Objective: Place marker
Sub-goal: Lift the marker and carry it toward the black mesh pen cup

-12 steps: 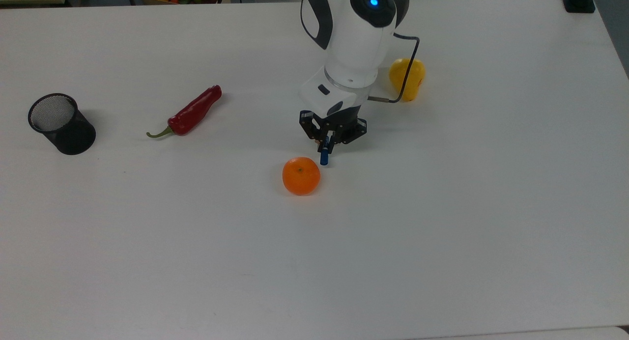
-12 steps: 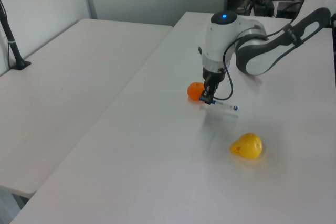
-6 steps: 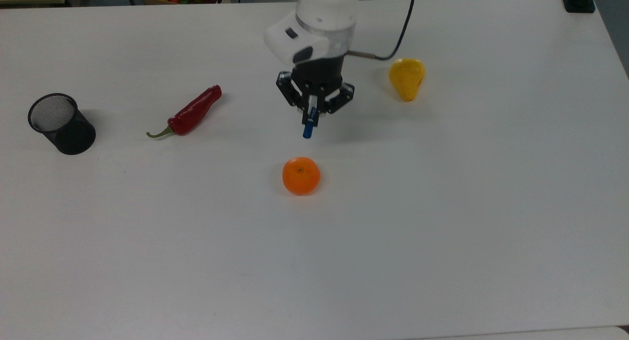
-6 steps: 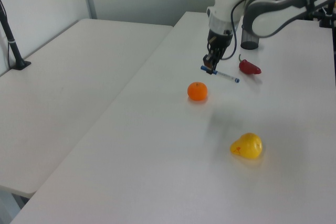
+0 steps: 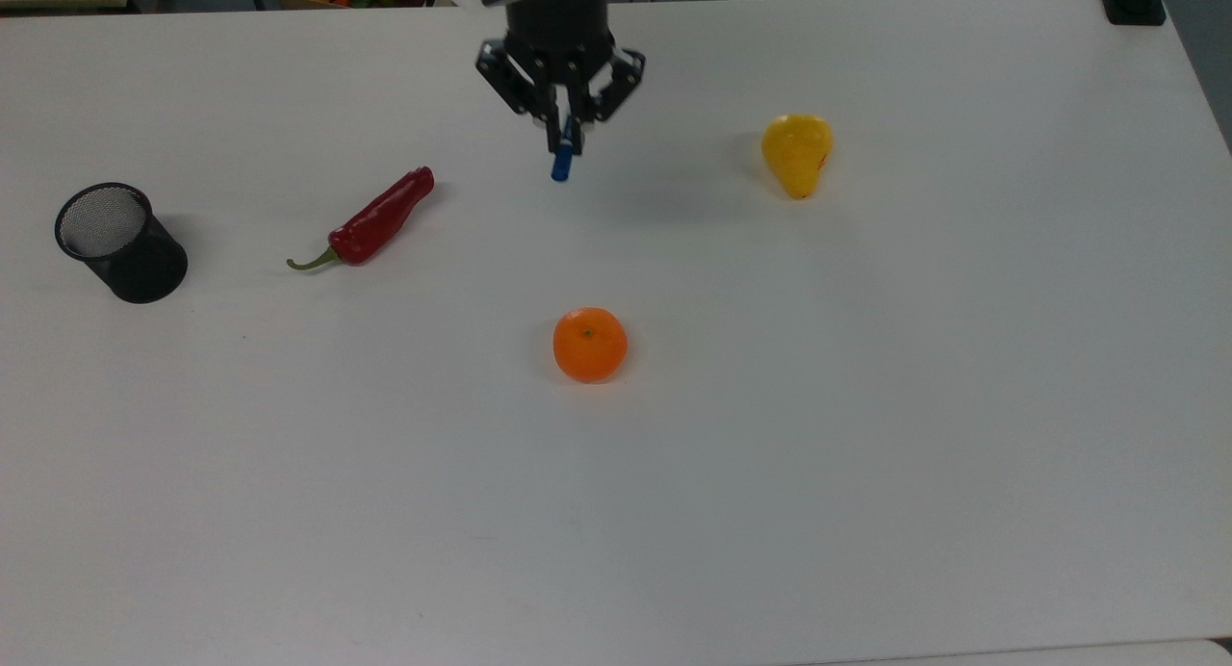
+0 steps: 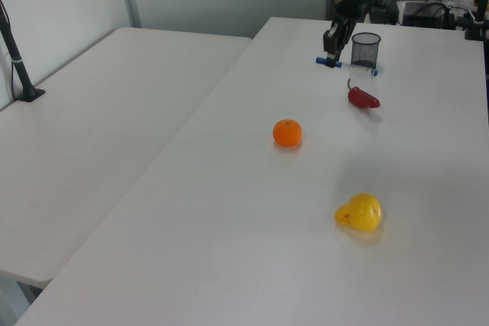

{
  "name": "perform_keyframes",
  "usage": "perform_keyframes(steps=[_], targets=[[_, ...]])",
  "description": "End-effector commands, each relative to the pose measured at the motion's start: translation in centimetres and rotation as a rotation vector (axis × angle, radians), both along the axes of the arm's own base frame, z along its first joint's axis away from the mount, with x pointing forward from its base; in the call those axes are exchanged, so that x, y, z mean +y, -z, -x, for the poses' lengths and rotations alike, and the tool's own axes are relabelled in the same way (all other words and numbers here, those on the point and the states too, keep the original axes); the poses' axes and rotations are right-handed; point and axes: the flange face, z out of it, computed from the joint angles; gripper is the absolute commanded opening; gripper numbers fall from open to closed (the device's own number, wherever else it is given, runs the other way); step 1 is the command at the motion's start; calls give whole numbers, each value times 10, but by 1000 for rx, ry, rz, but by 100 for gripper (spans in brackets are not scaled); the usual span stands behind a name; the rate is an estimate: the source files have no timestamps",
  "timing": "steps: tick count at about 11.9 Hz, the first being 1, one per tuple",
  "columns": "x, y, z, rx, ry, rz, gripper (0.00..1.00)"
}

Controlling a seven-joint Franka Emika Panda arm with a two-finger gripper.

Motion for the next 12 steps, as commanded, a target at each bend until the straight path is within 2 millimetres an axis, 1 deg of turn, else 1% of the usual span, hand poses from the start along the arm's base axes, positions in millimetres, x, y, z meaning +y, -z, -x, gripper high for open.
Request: perform_keyframes(steps=[1, 2, 4, 7, 8, 10, 12], targets=[[-58, -49, 21, 24, -57, -78, 0], [-71, -61, 22, 14, -66, -83, 0], [-107, -77, 27, -12, -65, -89, 0], [-143, -85, 32, -45, -80, -70, 0], [-158, -86, 33, -52, -72, -65, 0], [-196, -94, 32, -138, -40, -37, 0], [-222, -97, 27, -221, 8, -7, 0]])
